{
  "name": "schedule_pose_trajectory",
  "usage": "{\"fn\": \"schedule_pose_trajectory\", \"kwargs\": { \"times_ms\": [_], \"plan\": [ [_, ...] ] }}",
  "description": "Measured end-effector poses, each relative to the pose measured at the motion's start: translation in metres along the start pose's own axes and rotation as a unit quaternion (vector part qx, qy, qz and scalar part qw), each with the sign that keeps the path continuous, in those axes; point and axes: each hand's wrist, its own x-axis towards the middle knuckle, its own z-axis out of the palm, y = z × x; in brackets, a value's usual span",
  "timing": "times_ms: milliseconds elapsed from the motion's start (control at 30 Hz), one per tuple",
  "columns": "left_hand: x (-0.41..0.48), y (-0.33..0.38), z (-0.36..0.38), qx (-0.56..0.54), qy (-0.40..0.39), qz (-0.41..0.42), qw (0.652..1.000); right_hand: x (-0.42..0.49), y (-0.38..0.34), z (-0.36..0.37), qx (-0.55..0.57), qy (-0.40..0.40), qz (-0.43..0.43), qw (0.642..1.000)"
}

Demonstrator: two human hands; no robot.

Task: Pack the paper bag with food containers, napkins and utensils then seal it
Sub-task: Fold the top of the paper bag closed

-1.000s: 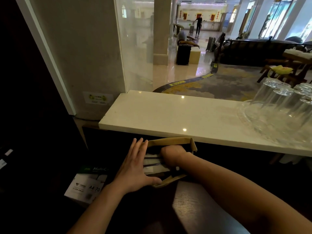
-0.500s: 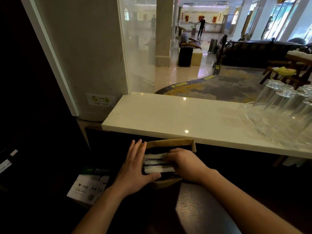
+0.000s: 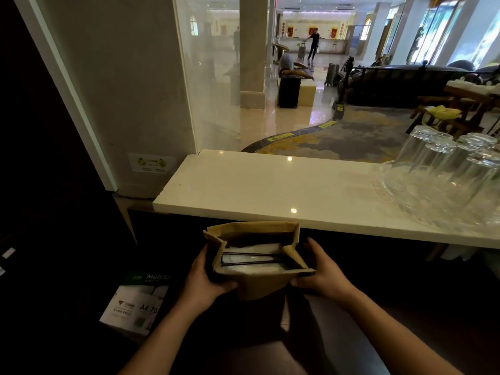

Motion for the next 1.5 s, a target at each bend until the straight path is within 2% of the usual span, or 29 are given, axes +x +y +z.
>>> {"fn": "schedule_pose_trajectory", "kwargs": {
  "times_ms": [100, 267, 400, 500, 800, 1100, 1500],
  "plan": [
    [0.012, 0.004, 0.003, -0.055, 0.015, -0.032, 0.998, 0.025, -0.003, 0.006, 0.023, 0.010, -0.018, 1.000],
    [0.025, -0.001, -0.003, -0.064, 0.006, -0.056, 0.996, 0.044, -0.005, 0.012, 0.054, -0.008, -0.056, 0.997],
    [0.030, 0.000, 0.000, -0.060, 0.065, -0.067, 0.994, 0.050, -0.002, 0.014, 0.052, 0.053, -0.059, 0.996],
    [0.034, 0.003, 0.001, -0.054, 0.105, -0.047, 0.992, 0.053, 0.003, 0.017, 0.058, 0.089, -0.049, 0.993],
    [0.032, 0.020, -0.001, -0.040, 0.129, 0.016, 0.991, 0.044, -0.003, 0.019, 0.097, 0.152, -0.043, 0.983],
    [0.001, 0.026, -0.004, -0.080, 0.123, 0.047, 0.988, 0.004, 0.000, 0.013, 0.121, 0.155, -0.065, 0.978],
    [-0.023, 0.020, 0.001, -0.063, 0.077, 0.028, 0.995, -0.027, 0.006, 0.003, 0.107, 0.071, -0.059, 0.990]
  ]
}}
